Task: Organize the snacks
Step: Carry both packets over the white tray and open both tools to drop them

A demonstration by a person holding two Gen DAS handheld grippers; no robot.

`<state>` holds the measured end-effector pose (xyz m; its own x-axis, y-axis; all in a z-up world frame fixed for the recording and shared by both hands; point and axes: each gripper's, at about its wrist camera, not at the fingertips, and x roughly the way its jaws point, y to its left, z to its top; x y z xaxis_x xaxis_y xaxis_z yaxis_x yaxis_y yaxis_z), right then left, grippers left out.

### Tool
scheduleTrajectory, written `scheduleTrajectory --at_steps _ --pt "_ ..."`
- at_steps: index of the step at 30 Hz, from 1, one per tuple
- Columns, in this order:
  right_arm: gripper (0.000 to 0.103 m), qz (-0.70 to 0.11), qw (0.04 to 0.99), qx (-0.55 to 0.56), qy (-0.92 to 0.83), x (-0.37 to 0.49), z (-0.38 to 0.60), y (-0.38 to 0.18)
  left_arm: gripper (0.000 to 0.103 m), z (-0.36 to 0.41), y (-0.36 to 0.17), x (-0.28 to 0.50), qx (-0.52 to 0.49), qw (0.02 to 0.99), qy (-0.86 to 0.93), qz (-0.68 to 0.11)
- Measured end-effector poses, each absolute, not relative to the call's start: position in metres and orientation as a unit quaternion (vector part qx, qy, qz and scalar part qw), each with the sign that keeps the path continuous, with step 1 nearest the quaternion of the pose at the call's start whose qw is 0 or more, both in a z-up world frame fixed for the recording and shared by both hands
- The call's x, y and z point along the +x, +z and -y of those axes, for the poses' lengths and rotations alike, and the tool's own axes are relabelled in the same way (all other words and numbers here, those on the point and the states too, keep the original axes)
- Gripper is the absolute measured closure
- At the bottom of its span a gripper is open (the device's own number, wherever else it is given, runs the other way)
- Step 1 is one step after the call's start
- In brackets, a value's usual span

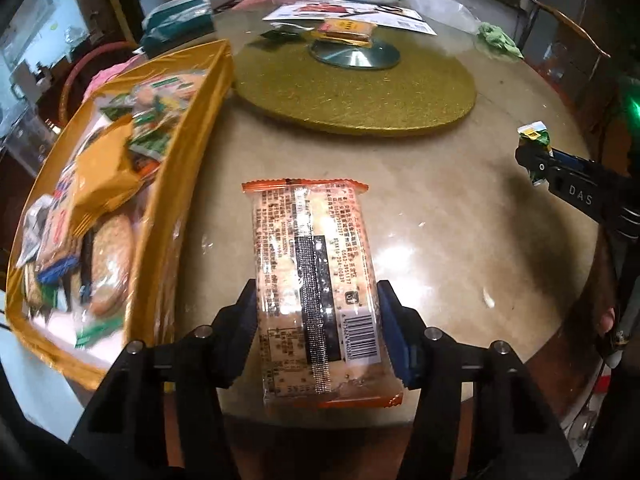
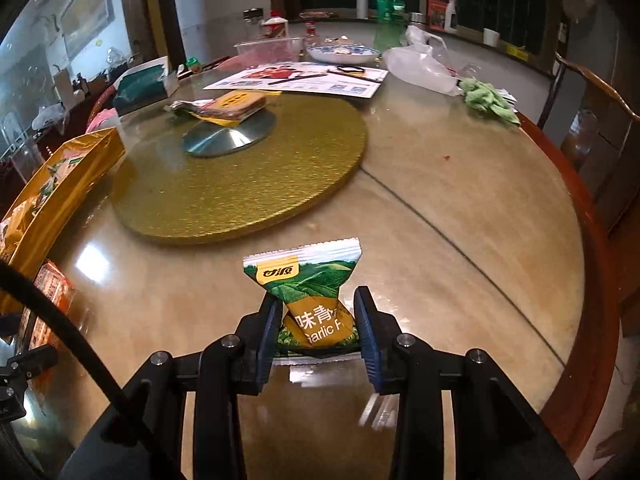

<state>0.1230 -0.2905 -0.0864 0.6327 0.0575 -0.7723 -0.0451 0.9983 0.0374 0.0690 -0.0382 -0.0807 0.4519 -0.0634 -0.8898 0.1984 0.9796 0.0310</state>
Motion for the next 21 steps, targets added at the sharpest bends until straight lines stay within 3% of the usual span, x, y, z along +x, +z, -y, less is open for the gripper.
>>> scheduleTrajectory --at_steps 7,11,21 --pt "0.068 -0.423 0.9 0.036 0.101 0.118 0.265 -0.086 0.045 -0.003 -0.052 0.037 -0.022 0.874 -0.095 -0.476" --pt "0.07 -0.426 0.892 0.01 0.15 0.119 0.223 -0.082 0.046 -0.056 -0.01 0.035 -0.084 0.888 -0.087 -0.443" --pt "0.07 -0.418 0.851 0.024 0.316 0.161 0.099 -0.021 0.046 -0.158 0.042 0.104 -0.095 0.911 0.002 -0.402"
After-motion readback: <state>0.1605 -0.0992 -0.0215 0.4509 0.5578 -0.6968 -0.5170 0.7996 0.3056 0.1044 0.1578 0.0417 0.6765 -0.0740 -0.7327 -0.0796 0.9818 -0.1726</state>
